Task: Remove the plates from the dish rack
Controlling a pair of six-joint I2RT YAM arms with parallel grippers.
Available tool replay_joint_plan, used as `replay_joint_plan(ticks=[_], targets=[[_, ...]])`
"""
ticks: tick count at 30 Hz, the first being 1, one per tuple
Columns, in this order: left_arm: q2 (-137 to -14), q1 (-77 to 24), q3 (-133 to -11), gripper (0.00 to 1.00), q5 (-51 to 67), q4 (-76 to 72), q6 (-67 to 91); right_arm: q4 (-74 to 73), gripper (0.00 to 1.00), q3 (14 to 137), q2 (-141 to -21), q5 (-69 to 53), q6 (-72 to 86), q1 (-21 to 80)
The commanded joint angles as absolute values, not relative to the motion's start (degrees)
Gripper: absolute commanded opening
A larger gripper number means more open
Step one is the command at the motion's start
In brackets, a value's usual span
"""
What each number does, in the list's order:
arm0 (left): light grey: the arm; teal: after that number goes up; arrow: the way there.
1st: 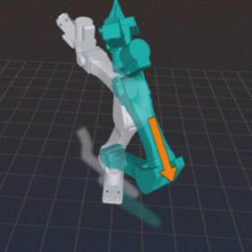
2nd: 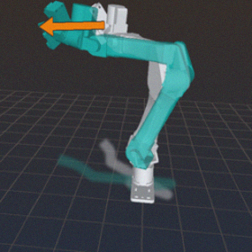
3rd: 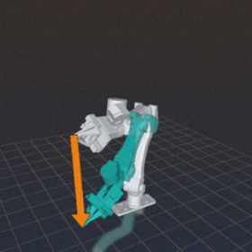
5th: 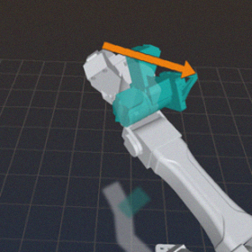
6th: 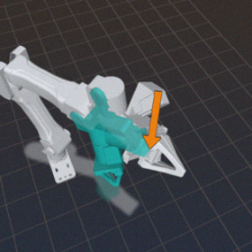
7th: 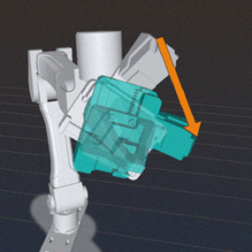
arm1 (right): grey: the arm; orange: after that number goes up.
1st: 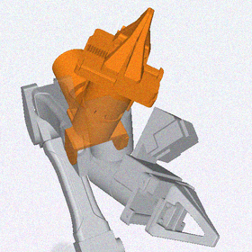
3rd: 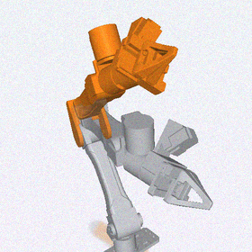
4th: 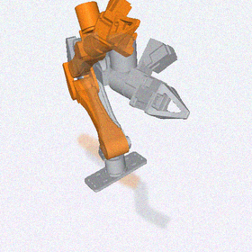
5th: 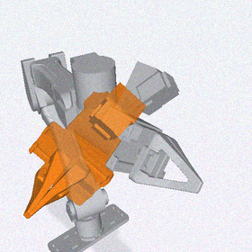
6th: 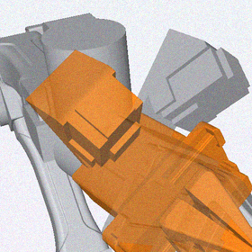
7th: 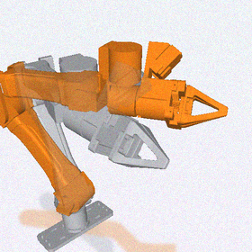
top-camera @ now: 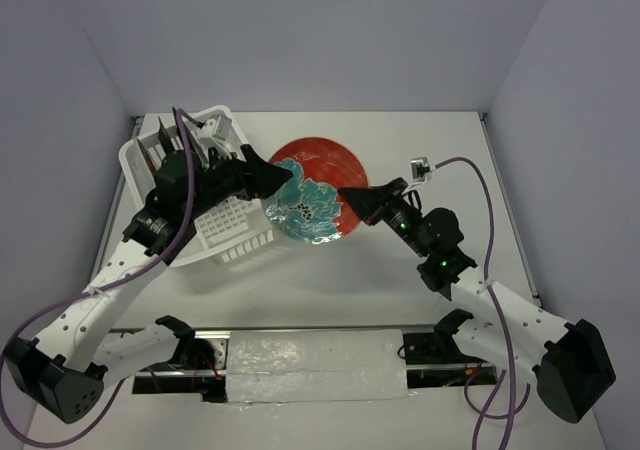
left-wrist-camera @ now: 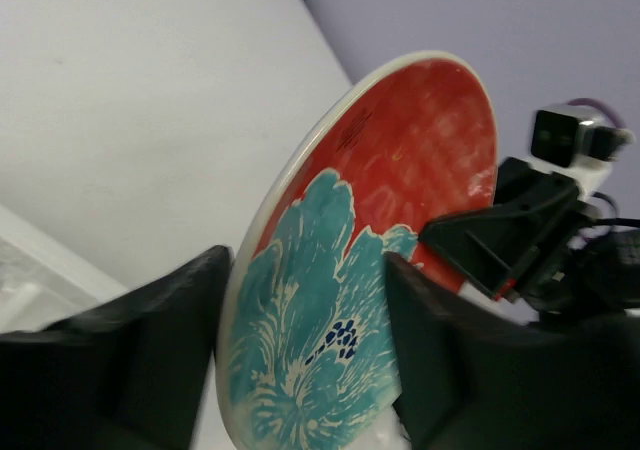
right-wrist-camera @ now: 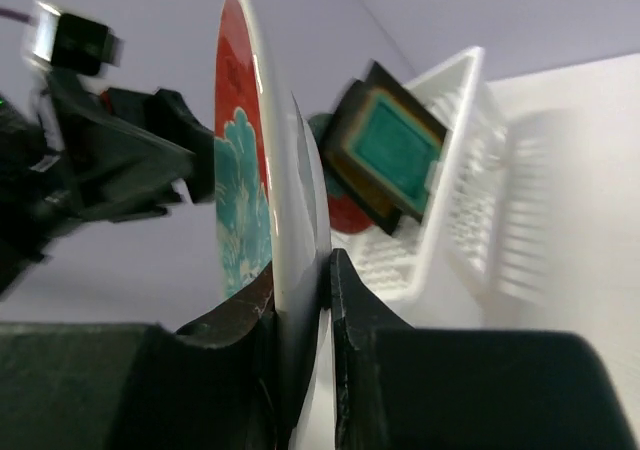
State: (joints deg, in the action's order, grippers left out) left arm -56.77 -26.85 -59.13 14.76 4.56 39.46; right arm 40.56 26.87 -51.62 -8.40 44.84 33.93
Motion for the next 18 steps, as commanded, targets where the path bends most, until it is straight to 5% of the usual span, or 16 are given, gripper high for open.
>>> replay_joint_plan(ticks=[1,5,10,18], targets=[[-57.48,-27.42,-62.75,0.85,10.03,1.48,39.81,35.78,0.00,30.41,-52.12,-4.22,38.93,32.70],[-59.41,-27.51,-64.16,1.00,7.57,4.99,38.50,32.44,0.00,32.69,-52.20,-5.09,41.38,27.61],[-59.50,-29.52,-59.68,0.99,3.88,3.87,39.29,31.11,0.00,36.29,-56.77,-12.20,46.14,15.15],[-62.22,-45.58,-58.45,0.98,-20.96,10.19,32.35,33.21,0.00,40.08,-68.63,-21.00,50.79,-1.65]])
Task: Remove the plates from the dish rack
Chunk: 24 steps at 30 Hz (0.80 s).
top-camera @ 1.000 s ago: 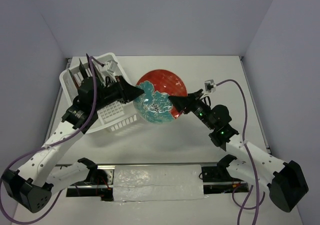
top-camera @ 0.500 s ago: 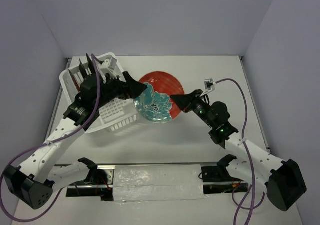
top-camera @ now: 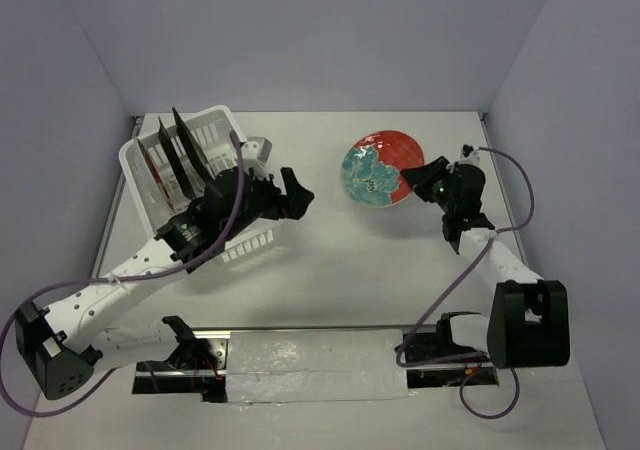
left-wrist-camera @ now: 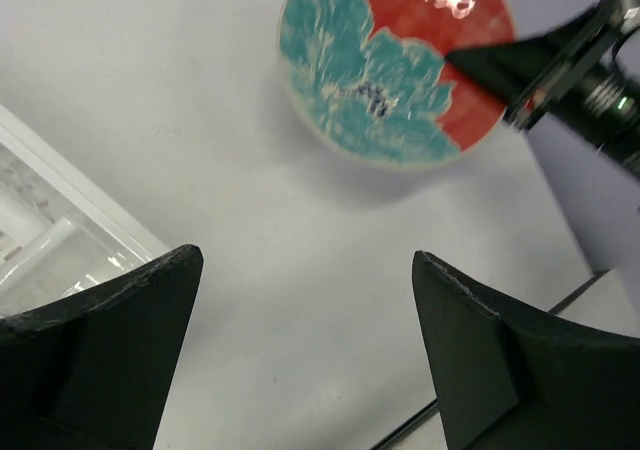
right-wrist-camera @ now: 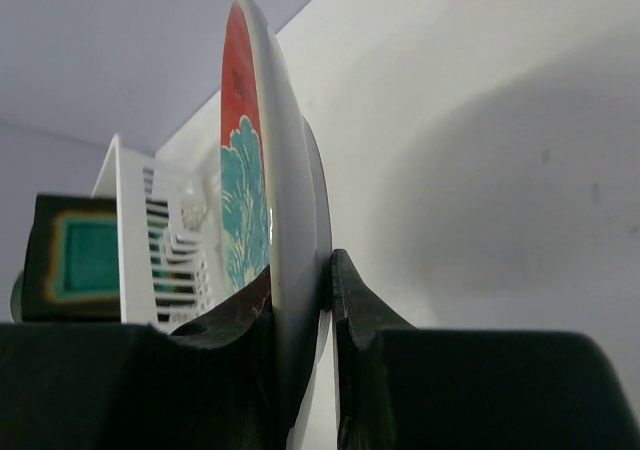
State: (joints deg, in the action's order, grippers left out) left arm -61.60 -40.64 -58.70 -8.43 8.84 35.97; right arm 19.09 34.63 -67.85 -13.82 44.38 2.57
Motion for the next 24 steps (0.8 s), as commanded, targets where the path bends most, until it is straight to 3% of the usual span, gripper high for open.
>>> replay_joint_plan(ticks=[1,7,16,24], targets=[[-62.49,-47.18,-58.53,0.98,-23.35,10.80,31.91,33.92,0.00,40.25,-70.82,-21.79,50.97,-2.80],[-61.00,-57.91,-52.75,0.97,-37.79,6.45,28.93,34.10,0.00,42.01,-76.90,-23.73,51.41,-9.40],[-55.29,-58.10,-45.09,0.99,-32.52,-1.40,25.23,34.37,0.00,42.45,-81.82,-19.78,49.40,-11.69],[-52.74,-58.10,-44.83,1.00,-33.39,0.53,24.87,35.68,0.00,40.96,-86.04,-19.86,48.16,-14.59]])
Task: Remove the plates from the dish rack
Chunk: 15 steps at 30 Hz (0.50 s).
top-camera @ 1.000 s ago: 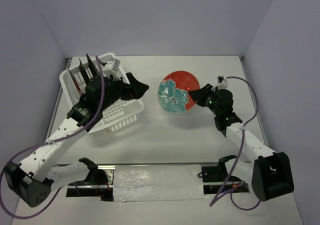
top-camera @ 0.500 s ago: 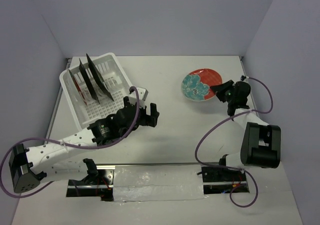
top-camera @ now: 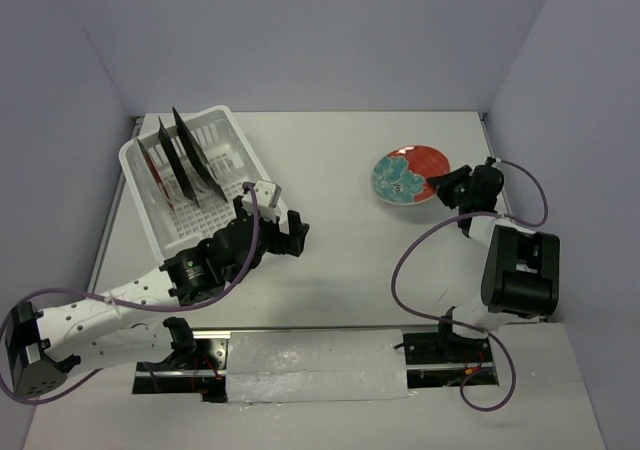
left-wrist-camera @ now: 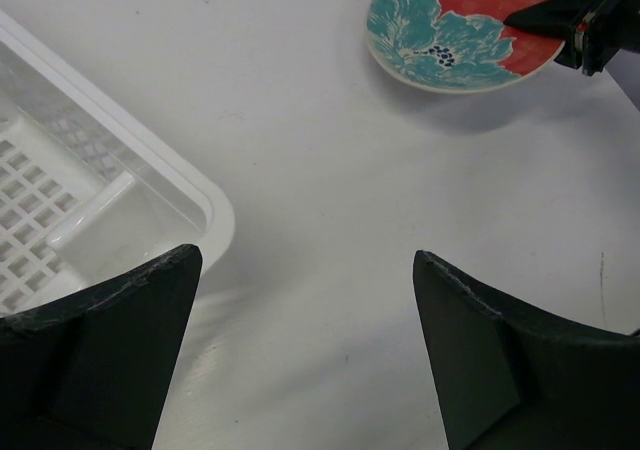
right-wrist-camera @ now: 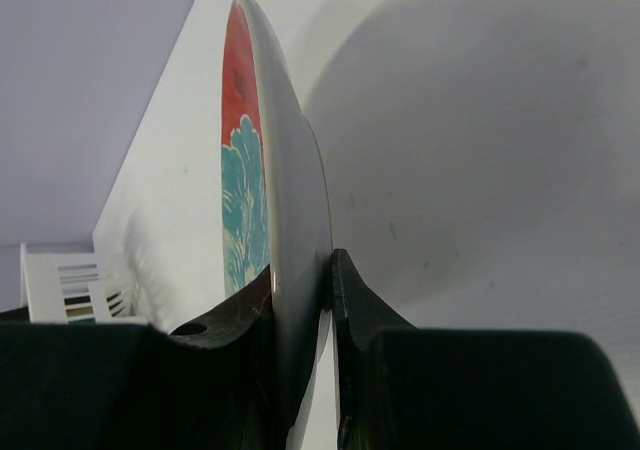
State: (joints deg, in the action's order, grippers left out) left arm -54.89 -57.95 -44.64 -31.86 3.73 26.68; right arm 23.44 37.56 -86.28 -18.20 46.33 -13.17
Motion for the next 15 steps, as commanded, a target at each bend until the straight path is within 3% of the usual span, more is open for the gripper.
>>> replay_joint_plan(ticks=[1,15], targets=[[-52.04,-58.10,-44.22,1.00,-34.44,0.53,24.61,35.77,0.00,40.87,-86.31,-19.69,48.25,-15.11],[-50.98,-58.10,-44.82,0.99,-37.00,1.67,24.70,36.48,0.00,39.02,-90.96,-16.96,49.66,-18.98]])
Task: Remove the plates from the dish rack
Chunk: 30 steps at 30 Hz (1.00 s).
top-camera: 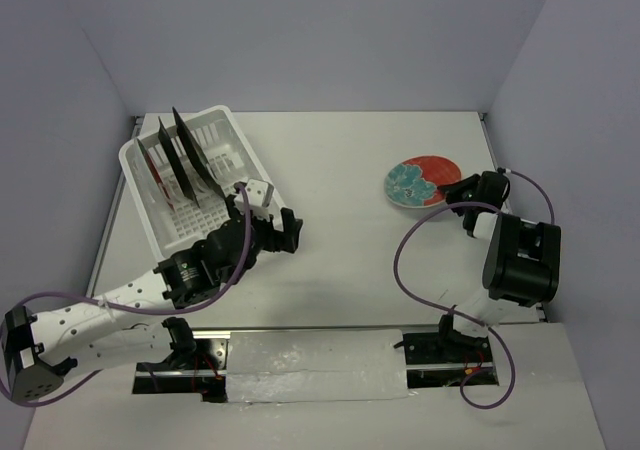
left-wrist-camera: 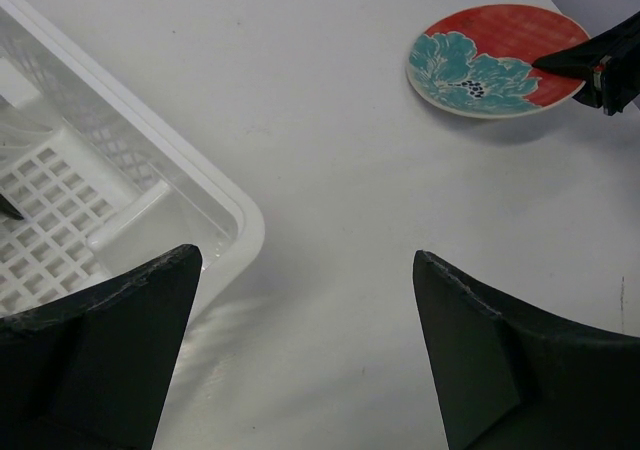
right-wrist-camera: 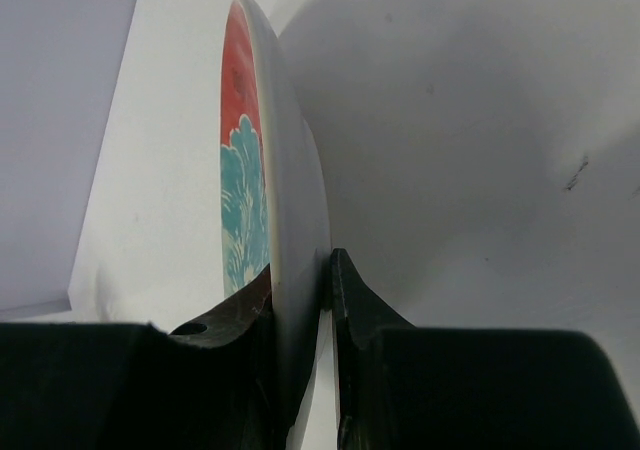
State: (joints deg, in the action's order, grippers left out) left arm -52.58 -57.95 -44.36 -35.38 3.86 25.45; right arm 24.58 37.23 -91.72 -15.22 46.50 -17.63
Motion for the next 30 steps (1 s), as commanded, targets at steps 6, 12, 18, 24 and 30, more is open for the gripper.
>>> replay_joint_plan(ticks=[6,12,18,24,30], targets=[[-50.98,-58.10,-45.17,1.00,-38.23,2.63,25.13,31.73,0.00,42.01,-94.39,-17.40,48.52,-19.77],[-50.36,-58.18,-45.35,0.99,-37.09,2.99,25.05,25.66,0.26,44.04,-97.64,-20.48,49.13,-19.86],[-50.10,-58.18,-45.35,0.99,-38.14,3.34,25.14,18.39,0.48,44.38,-97.82,-20.31,48.52,-20.22],[-50.54,-58.18,-45.88,1.00,-44.82,5.36,26.54,9.59,0.65,46.85,-97.30,-17.32,46.84,-20.22],[-50.89,-58.18,-45.70,1.00,-47.80,5.97,27.07,-9.07,0.74,51.67,-95.45,-8.73,45.88,-20.39]])
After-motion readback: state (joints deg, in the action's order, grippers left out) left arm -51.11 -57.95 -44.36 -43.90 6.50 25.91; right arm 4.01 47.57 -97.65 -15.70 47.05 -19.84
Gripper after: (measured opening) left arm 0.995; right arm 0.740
